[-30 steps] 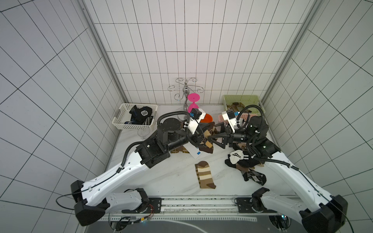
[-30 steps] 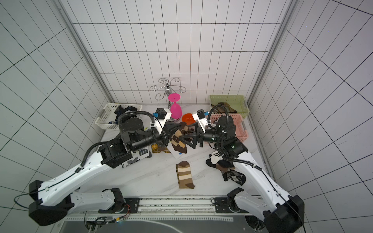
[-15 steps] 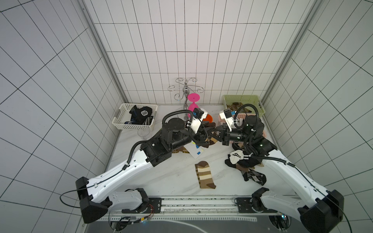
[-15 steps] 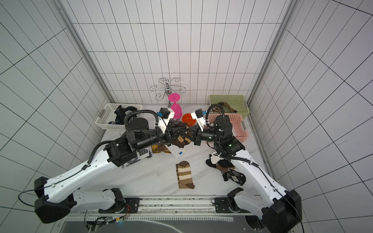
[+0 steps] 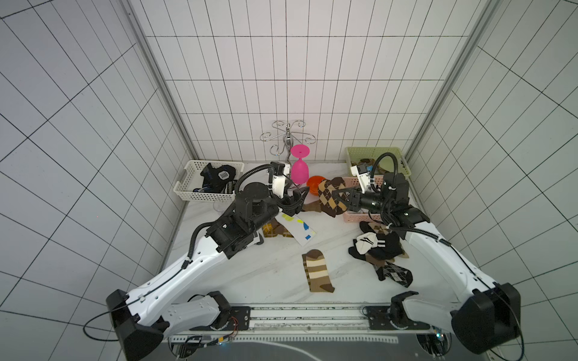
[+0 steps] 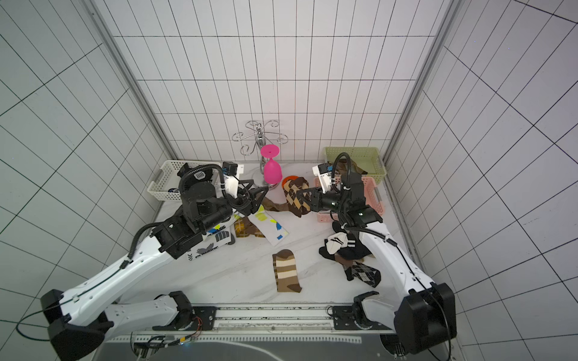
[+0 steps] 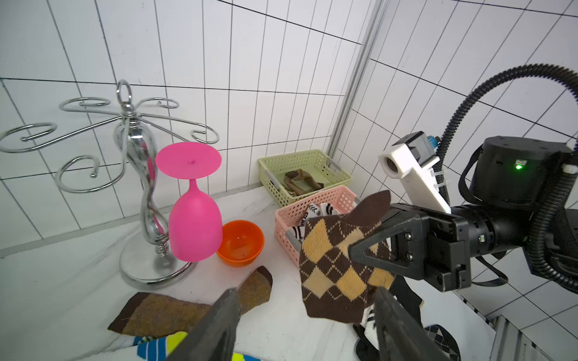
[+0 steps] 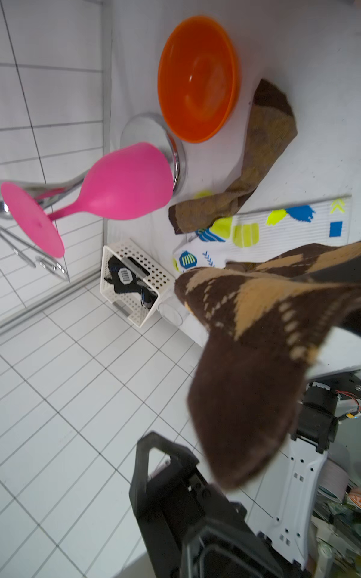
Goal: Sort the socks into the basket by color
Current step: Pick up the sock at the center of the board, then place the sock in the bin.
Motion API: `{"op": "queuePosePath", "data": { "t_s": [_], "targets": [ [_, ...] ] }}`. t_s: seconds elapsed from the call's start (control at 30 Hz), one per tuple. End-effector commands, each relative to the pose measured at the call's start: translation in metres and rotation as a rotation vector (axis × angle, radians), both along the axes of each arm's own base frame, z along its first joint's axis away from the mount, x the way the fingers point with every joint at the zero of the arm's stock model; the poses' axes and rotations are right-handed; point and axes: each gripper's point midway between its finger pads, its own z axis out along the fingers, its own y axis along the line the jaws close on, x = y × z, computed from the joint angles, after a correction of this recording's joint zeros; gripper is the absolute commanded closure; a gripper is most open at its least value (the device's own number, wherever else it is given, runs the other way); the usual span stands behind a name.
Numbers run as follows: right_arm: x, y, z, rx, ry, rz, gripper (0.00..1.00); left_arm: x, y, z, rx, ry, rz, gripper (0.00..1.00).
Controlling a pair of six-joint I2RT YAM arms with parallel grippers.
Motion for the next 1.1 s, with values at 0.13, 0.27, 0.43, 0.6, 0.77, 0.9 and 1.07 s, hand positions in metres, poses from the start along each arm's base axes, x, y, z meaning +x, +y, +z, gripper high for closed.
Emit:
{"op": "queuePosePath", "data": {
  "t_s": [0.13, 0.27, 0.43, 0.6, 0.77, 0.9, 1.07],
  "targets": [
    [0.084, -0.037, 0.038, -0.098, -0.122, -0.257, 1.0, 0.003, 0.012, -0.021, 0.007, 0.071, 0.058, 0.31],
    [0.129, -0.052, 0.034, -0.155, -0.151, -0.37, 1.0, 0.002, 0.018, -0.031, 0.011, 0.09, 0.072, 0.31],
    [0.187, -0.082, 0.039, -0.233, -0.226, -0.547, 1.0, 0.0, 0.024, -0.043, 0.019, 0.114, 0.07, 0.31],
    [0.236, -0.121, 0.047, -0.306, -0.327, -0.758, 1.0, -0.004, 0.026, -0.048, 0.012, 0.118, 0.053, 0.31],
    [0.272, -0.164, 0.042, -0.399, -0.406, -0.951, 1.0, -0.004, 0.029, -0.049, 0.022, 0.12, 0.059, 0.31],
    [0.298, -0.2, 0.03, -0.492, -0.445, -1.079, 1.0, -0.001, 0.031, -0.051, 0.017, 0.126, 0.066, 0.31],
    [0.323, -0.244, 0.009, -0.6, -0.475, -1.197, 1.0, 0.01, 0.025, -0.055, 0.008, 0.146, 0.066, 0.31]
  ]
}}
